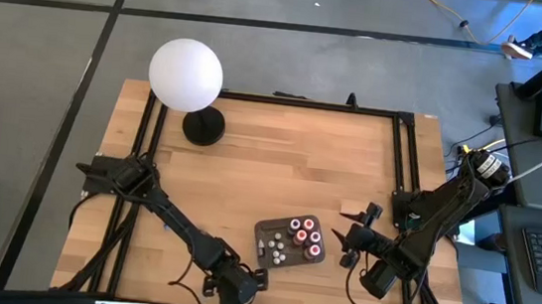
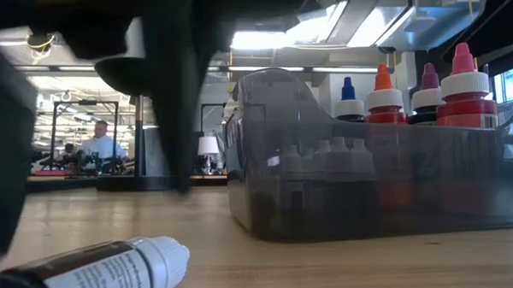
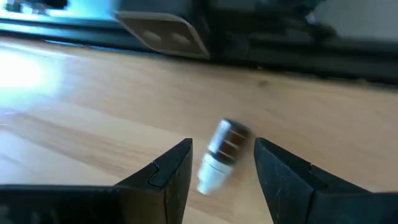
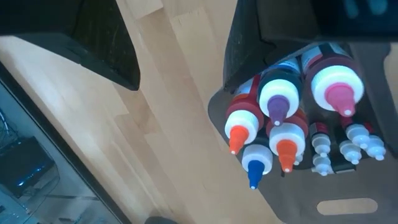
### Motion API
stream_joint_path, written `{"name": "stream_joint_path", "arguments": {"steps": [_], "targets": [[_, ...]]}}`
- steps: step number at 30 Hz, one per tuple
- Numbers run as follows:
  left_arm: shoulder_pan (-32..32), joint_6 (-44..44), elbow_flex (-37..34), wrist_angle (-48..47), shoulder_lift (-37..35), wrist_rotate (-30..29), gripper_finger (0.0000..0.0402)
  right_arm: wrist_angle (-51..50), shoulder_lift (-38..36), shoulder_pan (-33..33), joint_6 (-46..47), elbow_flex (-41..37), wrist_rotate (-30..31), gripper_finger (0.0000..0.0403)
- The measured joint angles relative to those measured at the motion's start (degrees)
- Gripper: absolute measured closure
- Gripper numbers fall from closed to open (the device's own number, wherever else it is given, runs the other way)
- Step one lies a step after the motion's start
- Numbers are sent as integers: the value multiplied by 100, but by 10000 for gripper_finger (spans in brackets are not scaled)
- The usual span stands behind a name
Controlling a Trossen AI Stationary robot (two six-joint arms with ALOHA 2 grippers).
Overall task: Pick & Place food coloring
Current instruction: Put the small food coloring bottle into the black bin
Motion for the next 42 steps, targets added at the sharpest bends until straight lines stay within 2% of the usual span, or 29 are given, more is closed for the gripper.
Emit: {"name": "stream_joint_path", "arguments": {"steps": [5,16,28,32,36,42], "targets": [[0,214,-2,-62,101,17,233,53,0,0,-3,0,-36,170],[69,87,9,-56,261,312,244,107,0,0,-17,0,-107,170],[85,-766,9,-132,269,253,308,162,0,0,-17,0,-112,170],[85,-1105,9,-187,267,168,327,175,0,1,-17,0,-301,170],[72,-1342,6,-355,194,-187,331,183,0,2,-19,0,-555,170],[-18,-1667,-13,-784,-39,-1094,329,201,0,0,-20,0,-586,170]]}}
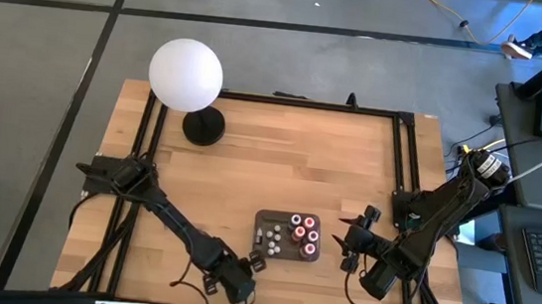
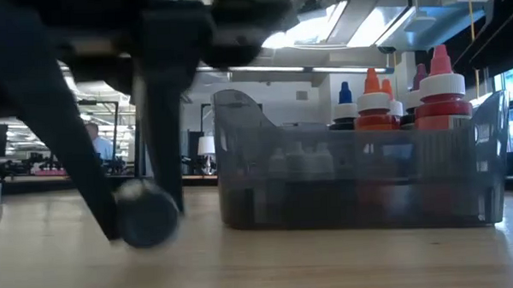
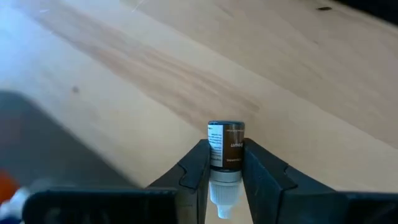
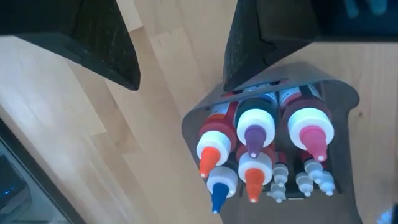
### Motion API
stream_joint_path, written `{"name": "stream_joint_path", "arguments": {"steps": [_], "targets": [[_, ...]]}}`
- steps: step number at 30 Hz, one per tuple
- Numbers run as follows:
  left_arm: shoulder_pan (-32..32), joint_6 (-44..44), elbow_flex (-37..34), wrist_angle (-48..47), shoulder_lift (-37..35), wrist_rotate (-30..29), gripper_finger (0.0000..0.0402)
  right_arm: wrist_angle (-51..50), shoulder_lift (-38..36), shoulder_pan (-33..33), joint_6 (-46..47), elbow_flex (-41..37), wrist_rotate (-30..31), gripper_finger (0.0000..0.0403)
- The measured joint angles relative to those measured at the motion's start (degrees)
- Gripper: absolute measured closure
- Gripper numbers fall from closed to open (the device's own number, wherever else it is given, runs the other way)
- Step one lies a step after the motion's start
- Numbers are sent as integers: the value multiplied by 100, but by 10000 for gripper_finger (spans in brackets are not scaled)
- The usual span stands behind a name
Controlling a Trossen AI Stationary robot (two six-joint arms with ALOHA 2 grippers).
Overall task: Pick & Place food coloring
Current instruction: Put the small food coloring bottle into the black bin
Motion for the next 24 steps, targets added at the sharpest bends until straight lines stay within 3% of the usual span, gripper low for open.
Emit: {"name": "stream_joint_path", "arguments": {"steps": [7,13,16,21,24], "targets": [[-155,-592,10,-1174,-380,-657,328,-4,0,0,-74,0,0,170],[-273,-524,11,-3061,-733,-2607,329,-16,2,0,-166,0,17,170],[-212,42,13,-3655,-749,-3218,327,-15,2,2,-166,0,35,170],[-112,1894,20,-4234,-564,-3375,325,-10,2,2,-133,0,46,170],[-82,2761,20,-4273,-432,-3778,326,-2,2,1,-131,0,46,170]]}}
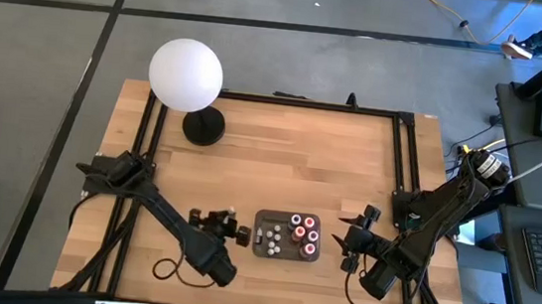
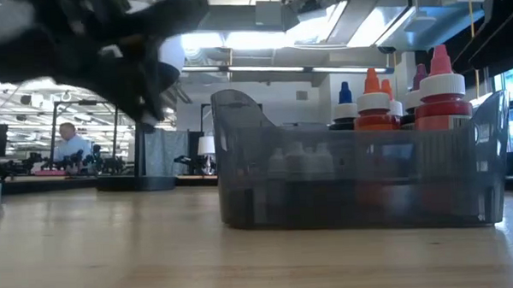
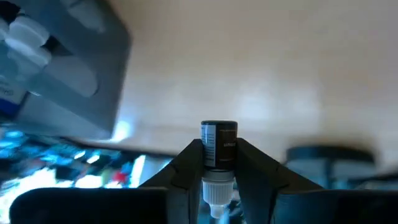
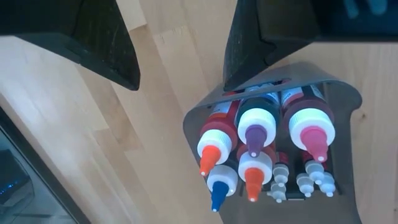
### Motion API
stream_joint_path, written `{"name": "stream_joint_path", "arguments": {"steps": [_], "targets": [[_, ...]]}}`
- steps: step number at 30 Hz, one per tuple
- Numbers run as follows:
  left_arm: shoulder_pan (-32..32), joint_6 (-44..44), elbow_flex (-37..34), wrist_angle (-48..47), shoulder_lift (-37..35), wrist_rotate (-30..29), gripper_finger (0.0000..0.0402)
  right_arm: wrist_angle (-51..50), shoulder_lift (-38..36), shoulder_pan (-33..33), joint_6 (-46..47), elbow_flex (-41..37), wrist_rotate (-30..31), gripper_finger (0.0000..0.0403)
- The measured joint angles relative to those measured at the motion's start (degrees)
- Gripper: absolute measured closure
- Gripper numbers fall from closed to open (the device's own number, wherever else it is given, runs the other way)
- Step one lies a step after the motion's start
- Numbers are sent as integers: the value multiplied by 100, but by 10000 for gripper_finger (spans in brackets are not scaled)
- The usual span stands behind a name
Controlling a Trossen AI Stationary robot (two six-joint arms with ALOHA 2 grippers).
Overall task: Pick & Place food coloring
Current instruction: Put the small food coloring bottle into the black bin
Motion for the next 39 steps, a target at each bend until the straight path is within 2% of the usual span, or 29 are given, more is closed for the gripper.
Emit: {"name": "stream_joint_path", "arguments": {"steps": [4,6,11,17,27,34,39], "targets": [[12,239,0,52,245,-919,319,3,0,1,1,0,2,170],[36,209,0,53,368,-1145,316,5,0,-1,0,0,2,170],[48,90,0,57,763,-1116,317,7,0,1,2,0,4,170],[80,-700,0,68,1087,-1387,317,7,0,1,2,0,7,170],[69,-1260,7,163,1259,-1442,315,29,0,1,4,0,11,170],[59,-1178,17,520,1253,-1149,315,37,0,0,4,0,13,170],[59,-1112,7,541,1264,-1327,316,37,0,0,4,0,13,170]]}}
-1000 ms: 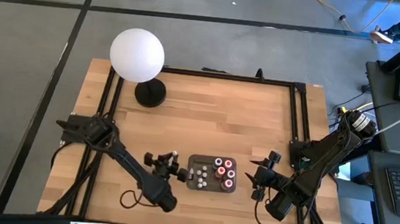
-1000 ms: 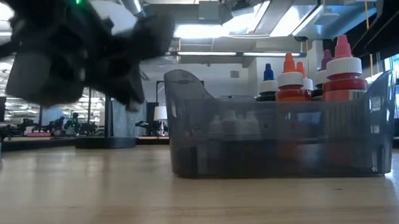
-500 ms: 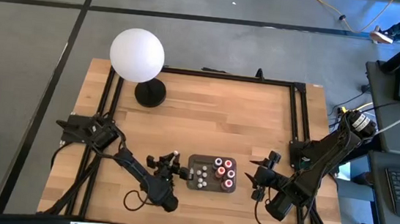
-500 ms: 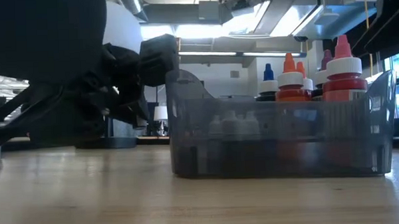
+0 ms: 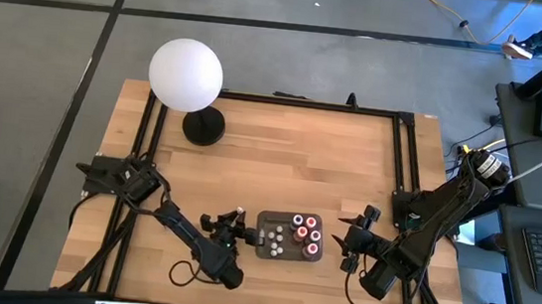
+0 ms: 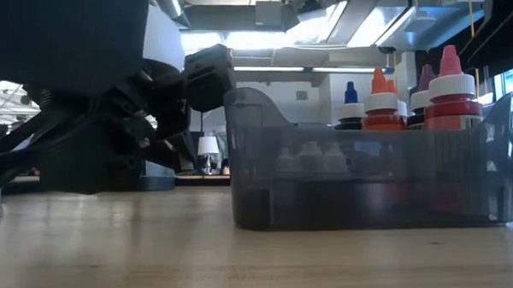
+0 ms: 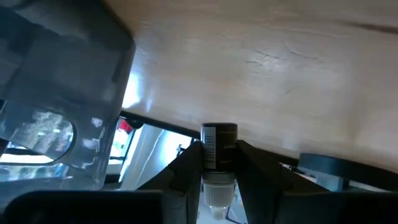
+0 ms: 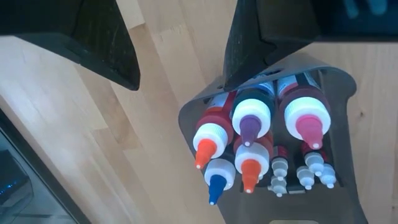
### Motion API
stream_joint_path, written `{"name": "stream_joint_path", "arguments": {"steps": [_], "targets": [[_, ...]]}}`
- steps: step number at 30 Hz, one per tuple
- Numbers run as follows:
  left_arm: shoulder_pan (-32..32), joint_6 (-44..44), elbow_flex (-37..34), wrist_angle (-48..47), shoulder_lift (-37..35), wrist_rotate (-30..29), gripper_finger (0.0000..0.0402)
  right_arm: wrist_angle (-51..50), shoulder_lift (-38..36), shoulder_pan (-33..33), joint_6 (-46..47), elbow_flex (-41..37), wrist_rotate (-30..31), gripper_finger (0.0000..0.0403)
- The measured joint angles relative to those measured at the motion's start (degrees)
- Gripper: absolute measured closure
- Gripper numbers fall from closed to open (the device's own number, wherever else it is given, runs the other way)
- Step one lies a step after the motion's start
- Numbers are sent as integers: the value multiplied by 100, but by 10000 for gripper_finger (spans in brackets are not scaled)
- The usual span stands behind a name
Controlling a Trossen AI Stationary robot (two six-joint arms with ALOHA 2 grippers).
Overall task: Pick & Place food coloring
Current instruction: Put the small food coloring bottle into the black bin
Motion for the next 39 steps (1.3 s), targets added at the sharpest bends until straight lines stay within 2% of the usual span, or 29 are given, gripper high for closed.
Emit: {"name": "stream_joint_path", "arguments": {"steps": [5,9,15,23,28,39], "targets": [[0,-48,7,-51,-7,194,316,10,0,0,0,0,-1,170],[-7,-183,-26,-507,54,220,318,16,0,1,0,0,-2,170],[0,-391,-55,-1039,35,861,318,16,0,1,0,0,-2,170],[15,-455,-508,-1077,33,653,319,17,0,1,0,0,-3,170],[15,-392,-818,-736,7,413,317,15,0,-1,0,0,-4,170],[11,-272,-879,-499,-15,445,316,15,0,1,0,0,-4,170]]}}
